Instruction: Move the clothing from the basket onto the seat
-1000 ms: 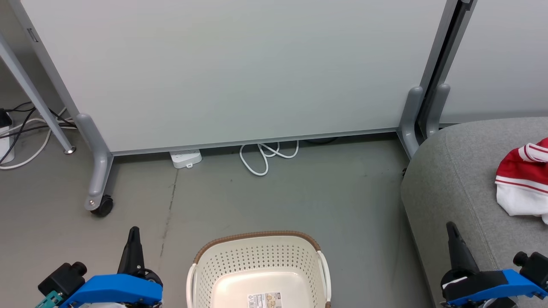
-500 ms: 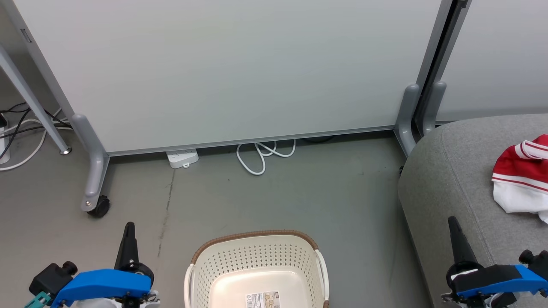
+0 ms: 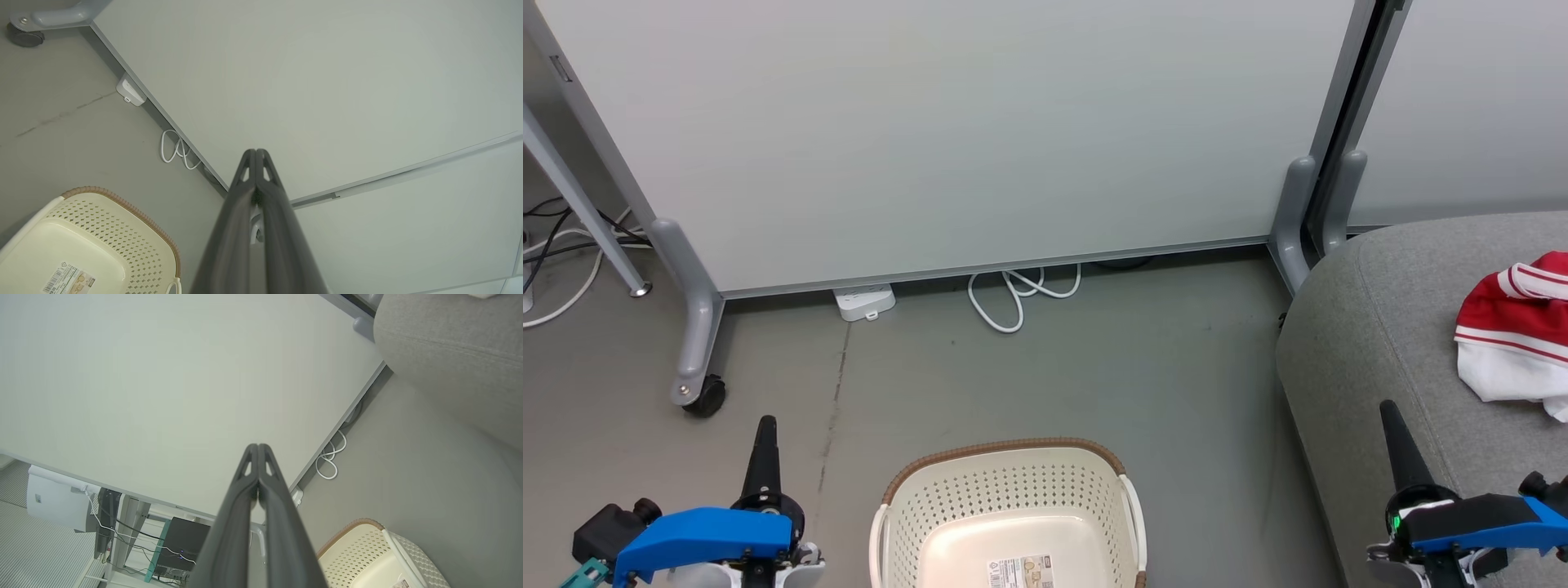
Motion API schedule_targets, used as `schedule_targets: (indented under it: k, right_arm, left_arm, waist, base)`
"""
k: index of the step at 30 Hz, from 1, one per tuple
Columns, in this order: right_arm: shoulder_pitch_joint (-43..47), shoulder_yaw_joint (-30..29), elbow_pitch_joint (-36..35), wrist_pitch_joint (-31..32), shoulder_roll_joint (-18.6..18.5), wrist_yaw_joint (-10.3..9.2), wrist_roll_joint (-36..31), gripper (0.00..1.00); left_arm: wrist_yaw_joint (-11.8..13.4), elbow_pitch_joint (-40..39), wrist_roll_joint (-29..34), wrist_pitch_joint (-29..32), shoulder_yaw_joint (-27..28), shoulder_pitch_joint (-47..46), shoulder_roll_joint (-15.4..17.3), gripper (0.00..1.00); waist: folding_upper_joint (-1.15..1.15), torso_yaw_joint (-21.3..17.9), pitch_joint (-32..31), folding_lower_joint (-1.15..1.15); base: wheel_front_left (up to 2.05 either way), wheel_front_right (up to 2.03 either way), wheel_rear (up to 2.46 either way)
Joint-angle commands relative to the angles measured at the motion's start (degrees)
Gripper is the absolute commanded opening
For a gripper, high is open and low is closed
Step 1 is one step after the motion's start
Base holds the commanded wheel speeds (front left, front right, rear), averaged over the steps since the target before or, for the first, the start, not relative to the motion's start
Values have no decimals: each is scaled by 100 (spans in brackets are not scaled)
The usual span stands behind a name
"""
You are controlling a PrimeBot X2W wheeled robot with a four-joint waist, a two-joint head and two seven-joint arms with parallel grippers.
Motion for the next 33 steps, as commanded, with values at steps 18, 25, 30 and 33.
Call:
schedule_targets:
  k: [18,25,30,33]
  right_arm:
    - [-171,-72,-142,284,17,2,1102,0]
    - [-174,-94,-168,383,23,2,1487,0]
    - [-192,-107,-187,444,27,3,1725,0]
    - [-192,-115,-194,471,29,2,1855,0]
  left_arm:
    - [-64,-153,-1061,281,147,-193,12,0]
    - [-75,-183,-1439,382,193,-214,12,0]
    - [-82,-199,-1658,440,219,-226,13,0]
    - [-85,-213,-1794,467,233,-234,13,0]
  waist:
    - [0,-81,31,0]
    - [0,-116,44,0]
    - [0,-137,52,0]
    - [0,-150,57,0]
  base:
    - [0,0,0]
    - [0,0,0]
    - [0,0,0]
    - [0,0,0]
